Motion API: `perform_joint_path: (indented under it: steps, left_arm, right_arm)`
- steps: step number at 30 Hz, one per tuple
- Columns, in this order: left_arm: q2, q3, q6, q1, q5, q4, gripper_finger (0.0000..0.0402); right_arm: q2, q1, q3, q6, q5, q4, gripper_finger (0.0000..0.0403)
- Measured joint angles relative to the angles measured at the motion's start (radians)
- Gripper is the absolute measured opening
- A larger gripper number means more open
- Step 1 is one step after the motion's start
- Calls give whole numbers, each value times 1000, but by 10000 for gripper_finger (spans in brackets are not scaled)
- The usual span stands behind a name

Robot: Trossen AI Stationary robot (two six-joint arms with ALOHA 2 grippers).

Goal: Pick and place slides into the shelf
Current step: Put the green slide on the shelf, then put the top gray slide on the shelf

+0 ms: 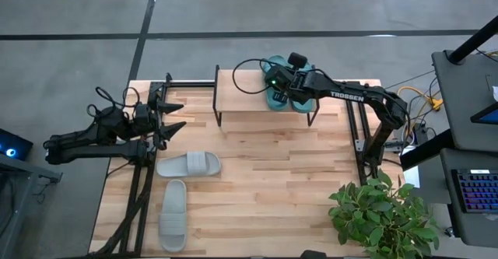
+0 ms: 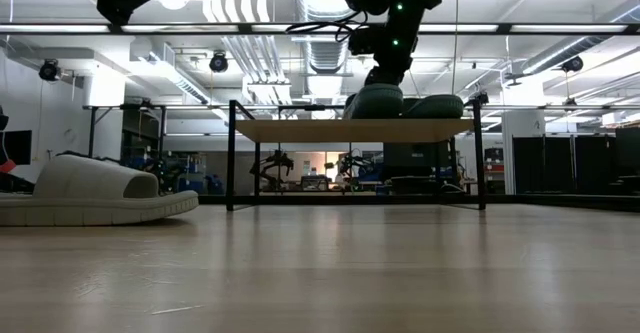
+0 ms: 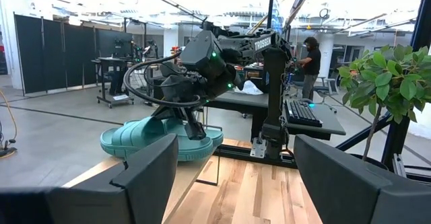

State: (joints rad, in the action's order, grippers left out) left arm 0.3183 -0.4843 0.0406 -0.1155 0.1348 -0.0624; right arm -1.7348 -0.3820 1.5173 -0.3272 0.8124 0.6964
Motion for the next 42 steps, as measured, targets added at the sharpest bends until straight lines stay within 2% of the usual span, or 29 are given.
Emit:
perform_joint_path:
  steps: [9, 19, 24, 31, 36, 39, 42]
  left_arm:
    - [0, 0, 0, 0, 0, 0, 281]
    - [0, 0, 0, 0, 0, 0, 281]
    - [0, 0, 1, 0, 0, 0, 281]
    - [0, 0, 1, 0, 0, -1, 281]
    - [0, 0, 1, 0, 0, -9, 281]
    - [0, 0, 1, 0, 0, -9, 281]
    - [0, 1, -2, 0, 0, 4, 281]
  right_arm:
    - [0, 2, -1, 55, 0, 5, 20]
    - [0, 5, -2, 128, 0, 69, 113]
    - [0, 23, -2, 151, 0, 97, 144]
    - [17, 67, -3, 173, -4, 161, 161]
    - [44, 98, -3, 237, -14, 204, 159]
    - [71, 124, -3, 250, -91, 192, 154]
    - [104, 150, -3, 265, -288, 137, 147]
